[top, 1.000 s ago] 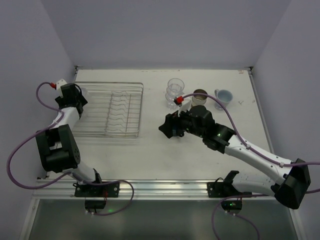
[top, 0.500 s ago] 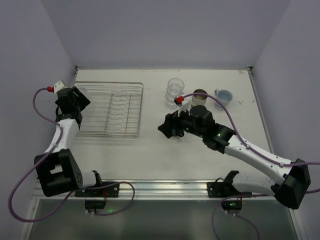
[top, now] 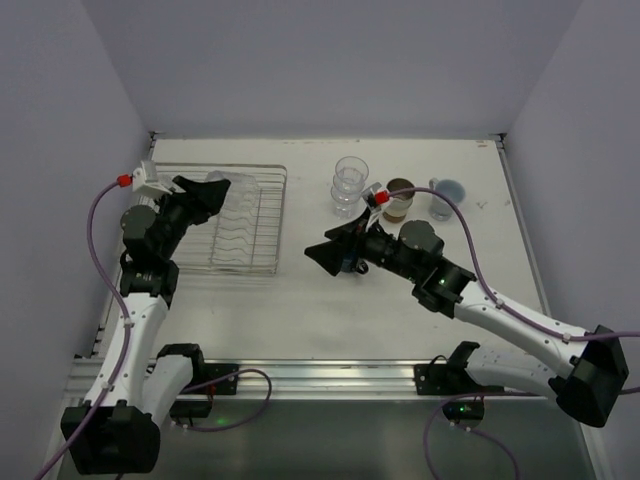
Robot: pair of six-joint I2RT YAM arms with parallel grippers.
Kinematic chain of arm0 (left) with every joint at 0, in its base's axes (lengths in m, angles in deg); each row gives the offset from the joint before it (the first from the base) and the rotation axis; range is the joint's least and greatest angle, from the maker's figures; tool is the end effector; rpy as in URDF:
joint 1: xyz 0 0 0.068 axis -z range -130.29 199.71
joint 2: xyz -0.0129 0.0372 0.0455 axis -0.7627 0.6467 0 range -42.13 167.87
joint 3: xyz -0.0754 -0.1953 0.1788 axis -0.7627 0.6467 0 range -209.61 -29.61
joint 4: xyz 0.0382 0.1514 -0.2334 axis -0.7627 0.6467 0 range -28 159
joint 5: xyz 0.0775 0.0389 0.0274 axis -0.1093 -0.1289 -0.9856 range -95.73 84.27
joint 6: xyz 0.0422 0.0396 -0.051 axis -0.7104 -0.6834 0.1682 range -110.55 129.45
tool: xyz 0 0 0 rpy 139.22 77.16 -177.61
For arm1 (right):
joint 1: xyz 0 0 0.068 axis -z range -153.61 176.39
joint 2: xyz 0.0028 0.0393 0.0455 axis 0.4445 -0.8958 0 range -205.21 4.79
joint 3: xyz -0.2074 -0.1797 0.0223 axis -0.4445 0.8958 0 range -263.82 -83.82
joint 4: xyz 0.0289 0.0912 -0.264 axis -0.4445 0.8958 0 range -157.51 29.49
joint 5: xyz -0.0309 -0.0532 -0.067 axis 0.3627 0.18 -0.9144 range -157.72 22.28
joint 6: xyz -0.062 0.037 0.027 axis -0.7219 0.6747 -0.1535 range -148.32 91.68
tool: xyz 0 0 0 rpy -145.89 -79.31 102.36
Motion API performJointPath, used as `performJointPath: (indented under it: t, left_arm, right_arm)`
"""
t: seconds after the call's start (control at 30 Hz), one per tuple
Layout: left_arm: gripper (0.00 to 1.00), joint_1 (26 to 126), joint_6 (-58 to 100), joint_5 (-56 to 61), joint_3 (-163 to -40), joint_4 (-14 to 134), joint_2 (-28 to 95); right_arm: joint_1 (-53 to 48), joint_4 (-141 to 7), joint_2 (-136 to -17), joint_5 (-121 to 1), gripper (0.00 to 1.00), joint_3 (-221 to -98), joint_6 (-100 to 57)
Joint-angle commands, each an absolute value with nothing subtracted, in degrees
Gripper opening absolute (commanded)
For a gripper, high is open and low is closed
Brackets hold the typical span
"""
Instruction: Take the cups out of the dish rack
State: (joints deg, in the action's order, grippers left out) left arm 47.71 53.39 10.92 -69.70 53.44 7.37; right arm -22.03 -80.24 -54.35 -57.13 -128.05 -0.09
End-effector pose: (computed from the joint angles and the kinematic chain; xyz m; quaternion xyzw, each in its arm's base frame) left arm 0.2560 -0.0100 0.3299 -0.1814 0.6886 -0.3449 0.6115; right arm 0.1858 0.2278 0.3267 -0.1887 0.6950 0.4804 0.5006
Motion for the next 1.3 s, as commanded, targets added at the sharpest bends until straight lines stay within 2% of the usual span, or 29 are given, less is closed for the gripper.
performJointPath:
  t: [0.0, 0.33, 0.53, 0.67, 0.77, 0.8, 0.87, 0.9, 0.93, 1.0, 1.03, 1.1, 1.13, 1.23, 1.27]
  left_arm:
    - [0.12, 49.1, 65.1, 24.0, -66.9, 39.5, 5.2]
    - [0.1, 57.0, 76.5, 28.2, -60.5, 22.9, 4.4]
    - [0.1, 60.9, 78.3, 30.0, -60.2, 18.3, 6.9]
    - [0.11, 63.4, 79.8, 29.8, -58.7, 15.3, 6.0]
    - [0.14, 64.8, 78.9, 28.5, -56.9, 15.3, 3.9]
    - [0.16, 64.9, 78.7, 28.3, -56.4, 15.3, 3.5]
    - [0.27, 65.0, 78.0, 28.0, -55.4, 16.1, 2.0]
    - [0.32, 65.0, 76.9, 28.0, -55.4, 17.7, 1.6]
    - [0.42, 65.0, 76.2, 28.0, -55.4, 18.4, 1.2]
    - [0.53, 65.0, 74.2, 28.0, -55.6, 20.7, 0.2]
    - [0.66, 65.0, 73.3, 28.0, -55.9, 21.5, -0.4]
    - [0.77, 65.0, 69.6, 28.2, -57.6, 25.7, -0.8]
    - [0.86, 65.0, 68.0, 27.9, -58.4, 27.7, -1.2]
    - [0.99, 65.0, 62.8, 27.7, -60.7, 33.1, -2.6]
    - [1.0, 65.0, 61.7, 27.7, -61.3, 34.2, -2.7]
  right_arm:
    - [-21.9, -91.4, -57.5, -54.4, 0.84, -129.8, 3.1]
    - [-22.0, -95.8, -68.5, -50.8, 0.84, -138.6, 4.8]
    - [-22.0, -97.1, -69.7, -50.8, 0.82, -140.9, 5.1]
    - [-22.0, -100.9, -69.3, -49.9, 0.79, -139.8, 7.7]
    - [-22.0, -105.6, -68.9, -48.6, 0.71, -137.9, 11.0]
    - [-22.0, -108.1, -68.7, -48.5, 0.64, -137.2, 11.9]
    - [-22.0, -109.4, -68.3, -48.5, 0.53, -135.7, 13.5]
    - [-22.0, -109.9, -67.7, -48.6, 0.44, -135.2, 13.7]
    - [-22.0, -110.0, -67.5, -48.8, 0.28, -134.8, 14.0]
    - [-22.0, -110.0, -66.7, -49.9, 0.14, -133.3, 14.4]
    - [-22.0, -109.9, -66.2, -50.1, 0.05, -133.0, 14.4]
    - [-22.0, -108.2, -65.7, -51.1, 0.0, -132.2, 14.2]
    - [-22.0, -107.0, -64.9, -51.5, 0.0, -132.1, 13.2]
    - [-22.0, -101.8, -63.2, -52.7, 0.0, -132.1, 10.8]
    - [-21.9, -100.5, -62.7, -52.9, 0.0, -131.9, 10.1]
